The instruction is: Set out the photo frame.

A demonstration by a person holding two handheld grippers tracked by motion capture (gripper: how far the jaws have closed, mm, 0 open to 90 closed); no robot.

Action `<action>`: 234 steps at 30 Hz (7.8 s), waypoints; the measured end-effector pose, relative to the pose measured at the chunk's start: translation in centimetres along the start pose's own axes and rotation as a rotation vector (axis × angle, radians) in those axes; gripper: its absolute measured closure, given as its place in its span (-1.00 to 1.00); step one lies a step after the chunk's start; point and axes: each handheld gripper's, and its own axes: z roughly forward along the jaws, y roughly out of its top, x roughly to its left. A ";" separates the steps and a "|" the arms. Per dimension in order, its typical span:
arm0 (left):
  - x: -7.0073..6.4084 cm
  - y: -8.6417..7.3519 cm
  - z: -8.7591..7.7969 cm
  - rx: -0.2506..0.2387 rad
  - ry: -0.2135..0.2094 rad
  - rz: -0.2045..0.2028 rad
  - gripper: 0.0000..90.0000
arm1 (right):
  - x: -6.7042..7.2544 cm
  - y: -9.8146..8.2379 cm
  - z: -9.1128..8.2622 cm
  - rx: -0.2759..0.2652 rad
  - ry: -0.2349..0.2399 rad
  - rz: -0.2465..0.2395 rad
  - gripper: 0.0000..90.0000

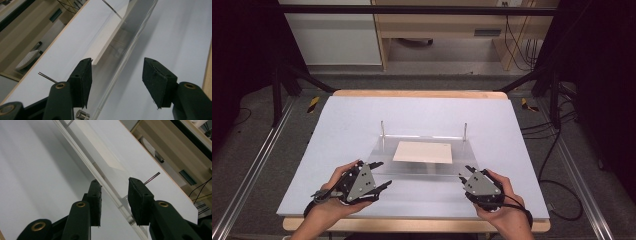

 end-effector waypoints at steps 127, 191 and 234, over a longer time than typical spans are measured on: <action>12.6 6.3 2.0 0.095 -0.040 -0.147 0.25 | -12.0 1.2 3.7 -0.202 0.158 0.345 0.30; 6.1 -11.6 -0.7 0.133 0.115 -0.547 -0.81 | -17.4 3.9 9.1 -0.205 0.063 0.553 0.31; 5.6 -12.9 -0.9 0.192 0.122 -0.533 -0.80 | -19.0 5.2 12.4 -0.134 -0.008 0.609 -0.35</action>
